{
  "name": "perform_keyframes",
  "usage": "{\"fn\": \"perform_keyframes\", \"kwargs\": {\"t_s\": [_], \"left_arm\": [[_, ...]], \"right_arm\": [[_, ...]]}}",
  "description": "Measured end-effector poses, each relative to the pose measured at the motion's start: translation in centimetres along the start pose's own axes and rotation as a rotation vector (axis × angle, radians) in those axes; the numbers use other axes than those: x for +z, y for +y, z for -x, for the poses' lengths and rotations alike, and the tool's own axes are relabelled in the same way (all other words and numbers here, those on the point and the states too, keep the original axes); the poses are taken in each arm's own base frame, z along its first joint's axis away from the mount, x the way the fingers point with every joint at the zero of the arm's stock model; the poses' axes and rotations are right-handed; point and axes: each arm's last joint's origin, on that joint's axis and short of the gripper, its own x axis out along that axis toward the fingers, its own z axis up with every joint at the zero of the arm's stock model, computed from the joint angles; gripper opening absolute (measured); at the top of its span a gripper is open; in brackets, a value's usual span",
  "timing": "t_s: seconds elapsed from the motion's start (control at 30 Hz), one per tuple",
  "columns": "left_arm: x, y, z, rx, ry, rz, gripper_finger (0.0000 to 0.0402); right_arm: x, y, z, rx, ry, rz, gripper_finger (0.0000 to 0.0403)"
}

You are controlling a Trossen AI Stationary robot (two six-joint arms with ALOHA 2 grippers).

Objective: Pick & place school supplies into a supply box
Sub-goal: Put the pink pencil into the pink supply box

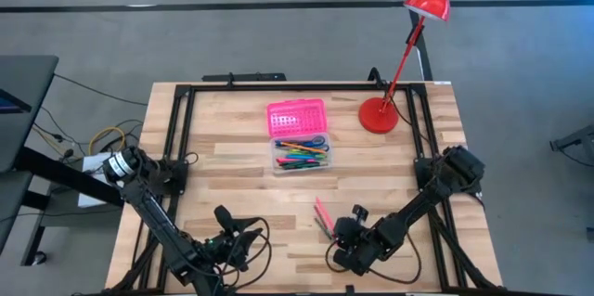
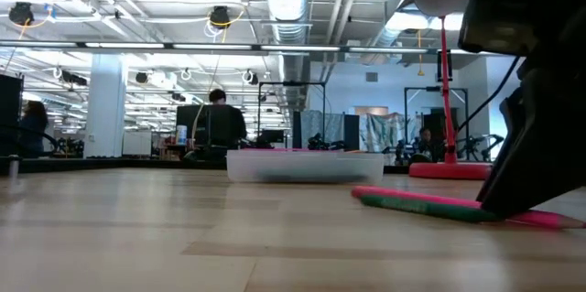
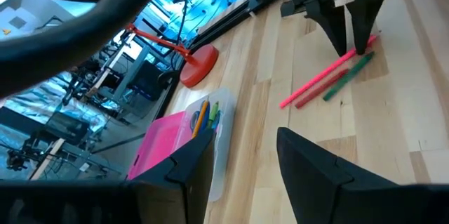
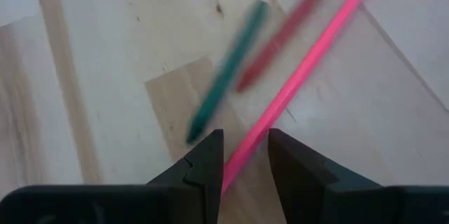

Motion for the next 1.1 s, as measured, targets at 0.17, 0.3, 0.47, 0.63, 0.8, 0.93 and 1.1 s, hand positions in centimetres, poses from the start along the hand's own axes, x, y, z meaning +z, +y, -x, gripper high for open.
{"fn": "perform_keyframes", "kwargs": {"t_s": [0.17, 0.3, 0.47, 0.63, 0.8, 0.93, 1.1], "left_arm": [[0.0, 0.0, 0.0, 0.003, 0.000, 0.000, 0.0151], [-0.1, 0.0, 0.0, 0.003, 0.001, -0.002, 0.0151], [-0.1, 0.0, 0.0, -0.022, 0.021, 0.004, 0.0151], [-0.2, -0.2, 0.0, -0.058, 0.049, 0.021, 0.0151], [-1.8, -1.7, -0.7, -0.116, 0.041, 0.083, 0.0151], [-3.0, -3.7, -2.2, -0.379, 0.020, 0.113, 0.0151], [-3.6, -4.1, -4.1, -0.583, -0.158, 0.110, 0.0151]], "right_arm": [[0.2, -0.3, -0.1, -0.015, 0.013, -0.026, 0.0107], [0.7, -0.6, -0.4, -0.032, 0.025, -0.053, 0.0107], [1.2, -1.4, -0.7, -0.069, 0.048, -0.081, 0.0107], [1.6, -2.0, -1.1, -0.092, 0.087, -0.058, 0.0107], [1.7, -2.3, -1.2, -0.092, 0.114, 0.068, 0.0107], [1.7, -2.4, -1.2, -0.094, 0.123, 0.108, 0.0107], [1.7, -2.4, -1.3, -0.097, 0.123, 0.118, 0.0107]]}}
